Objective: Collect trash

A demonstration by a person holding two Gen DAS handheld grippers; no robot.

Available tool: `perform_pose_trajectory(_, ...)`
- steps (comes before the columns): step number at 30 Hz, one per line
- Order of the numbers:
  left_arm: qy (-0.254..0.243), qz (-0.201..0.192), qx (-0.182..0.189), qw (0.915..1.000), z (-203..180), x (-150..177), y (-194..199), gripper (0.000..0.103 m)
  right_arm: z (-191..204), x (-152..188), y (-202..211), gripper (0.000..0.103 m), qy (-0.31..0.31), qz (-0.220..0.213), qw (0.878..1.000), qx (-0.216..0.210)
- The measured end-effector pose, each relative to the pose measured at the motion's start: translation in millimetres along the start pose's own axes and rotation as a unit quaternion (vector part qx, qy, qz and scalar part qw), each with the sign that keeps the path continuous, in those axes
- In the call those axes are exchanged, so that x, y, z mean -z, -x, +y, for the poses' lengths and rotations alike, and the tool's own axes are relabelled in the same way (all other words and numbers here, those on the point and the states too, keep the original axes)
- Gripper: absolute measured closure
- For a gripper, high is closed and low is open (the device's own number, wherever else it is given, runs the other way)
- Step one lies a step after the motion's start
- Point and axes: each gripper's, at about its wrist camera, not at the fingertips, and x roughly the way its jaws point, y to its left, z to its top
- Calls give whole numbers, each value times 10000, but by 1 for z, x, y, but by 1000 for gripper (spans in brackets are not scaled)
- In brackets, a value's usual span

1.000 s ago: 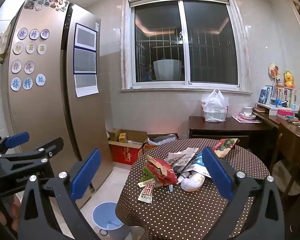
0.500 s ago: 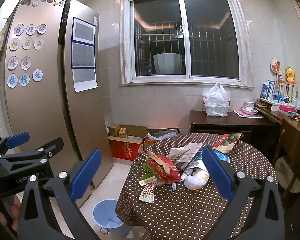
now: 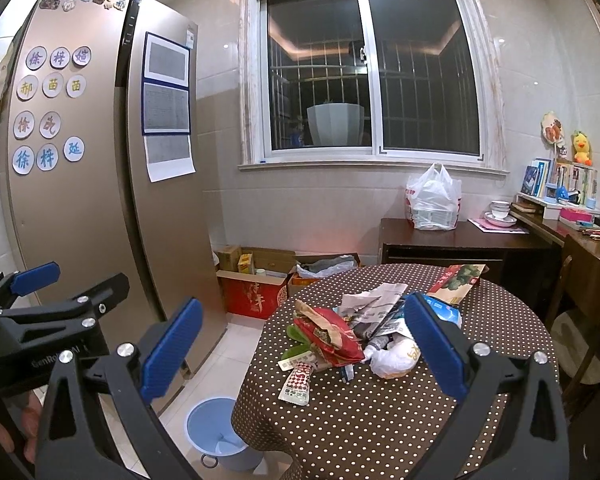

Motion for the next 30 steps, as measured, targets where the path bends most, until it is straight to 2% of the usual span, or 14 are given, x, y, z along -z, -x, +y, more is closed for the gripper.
perform_pose_trajectory(30,-126,112,-1,9999,-9,3,-6,6,-7,3,-5,4,-143,118,9998,-60)
